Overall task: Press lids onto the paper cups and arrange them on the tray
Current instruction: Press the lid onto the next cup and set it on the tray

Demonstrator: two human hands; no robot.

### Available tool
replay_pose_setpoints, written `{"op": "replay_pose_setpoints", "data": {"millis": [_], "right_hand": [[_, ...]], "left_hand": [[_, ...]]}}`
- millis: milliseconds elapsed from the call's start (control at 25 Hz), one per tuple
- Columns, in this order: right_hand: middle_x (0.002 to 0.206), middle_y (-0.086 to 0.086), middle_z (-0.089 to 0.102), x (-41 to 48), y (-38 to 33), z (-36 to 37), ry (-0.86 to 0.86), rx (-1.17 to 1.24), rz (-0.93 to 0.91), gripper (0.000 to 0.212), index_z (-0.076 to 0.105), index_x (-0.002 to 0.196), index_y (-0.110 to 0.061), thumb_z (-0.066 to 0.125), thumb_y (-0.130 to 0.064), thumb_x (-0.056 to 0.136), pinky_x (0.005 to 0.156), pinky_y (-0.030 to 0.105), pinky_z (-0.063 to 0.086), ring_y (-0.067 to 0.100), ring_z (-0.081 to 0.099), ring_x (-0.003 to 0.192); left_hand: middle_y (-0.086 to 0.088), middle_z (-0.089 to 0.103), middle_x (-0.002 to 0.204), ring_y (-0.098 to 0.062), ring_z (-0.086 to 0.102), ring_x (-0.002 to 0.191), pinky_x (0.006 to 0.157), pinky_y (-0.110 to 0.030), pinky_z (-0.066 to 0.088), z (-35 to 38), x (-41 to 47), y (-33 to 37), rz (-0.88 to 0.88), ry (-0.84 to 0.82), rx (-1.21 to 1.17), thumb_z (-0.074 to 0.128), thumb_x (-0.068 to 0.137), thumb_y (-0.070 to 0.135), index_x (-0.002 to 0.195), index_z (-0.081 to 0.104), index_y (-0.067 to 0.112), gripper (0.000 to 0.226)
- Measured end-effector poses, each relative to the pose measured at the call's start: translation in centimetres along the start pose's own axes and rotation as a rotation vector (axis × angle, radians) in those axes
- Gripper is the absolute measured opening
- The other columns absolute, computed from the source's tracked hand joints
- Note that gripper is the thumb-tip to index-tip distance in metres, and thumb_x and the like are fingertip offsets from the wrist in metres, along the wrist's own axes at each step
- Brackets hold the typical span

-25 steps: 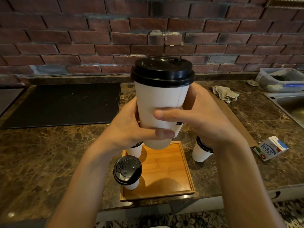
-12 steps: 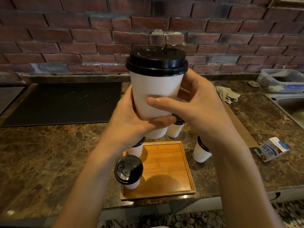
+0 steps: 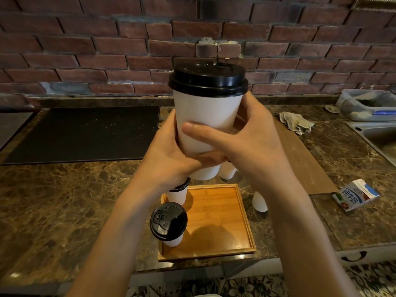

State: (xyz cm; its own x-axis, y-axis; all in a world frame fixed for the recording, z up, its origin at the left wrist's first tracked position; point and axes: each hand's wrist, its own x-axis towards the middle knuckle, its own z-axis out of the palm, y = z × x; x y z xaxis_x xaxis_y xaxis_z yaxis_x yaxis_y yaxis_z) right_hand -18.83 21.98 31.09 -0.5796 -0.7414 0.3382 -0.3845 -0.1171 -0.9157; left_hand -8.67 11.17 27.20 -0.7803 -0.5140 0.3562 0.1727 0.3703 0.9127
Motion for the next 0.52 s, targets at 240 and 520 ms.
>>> {"op": "replay_pose_setpoints", "data": {"millis": [240,520], "right_hand": [[0.113,-0.01,0.067,0.2,-0.5,-1.2,-0.087,0.079,-0.018,0.065,0.055,0.126,-0.023,0.086,-0.03,0.069,0.081,0.024,0.058,0.004,0.063,0.107],[0.114,0.003,0.067,0.5,-0.1,-1.9,-0.207,0.256,0.035,0.058,0.055,0.124,-0.014,0.078,-0.02,0.071,0.08,0.03,0.056,0.018,0.066,0.107]], "left_hand": [[0.026,0.062,0.11,0.004,0.06,0.105,0.074,-0.008,0.05,-0.8,0.1,1.0,0.019,-0.115,-0.07,0.085,0.06,0.03,0.118,0.046,0.042,0.071],[0.017,0.061,0.113,-0.01,0.06,0.109,0.078,-0.018,0.053,-1.0,0.2,0.7,0.007,-0.264,-0.184,0.082,0.06,0.031,0.126,0.045,0.028,0.076]]}}
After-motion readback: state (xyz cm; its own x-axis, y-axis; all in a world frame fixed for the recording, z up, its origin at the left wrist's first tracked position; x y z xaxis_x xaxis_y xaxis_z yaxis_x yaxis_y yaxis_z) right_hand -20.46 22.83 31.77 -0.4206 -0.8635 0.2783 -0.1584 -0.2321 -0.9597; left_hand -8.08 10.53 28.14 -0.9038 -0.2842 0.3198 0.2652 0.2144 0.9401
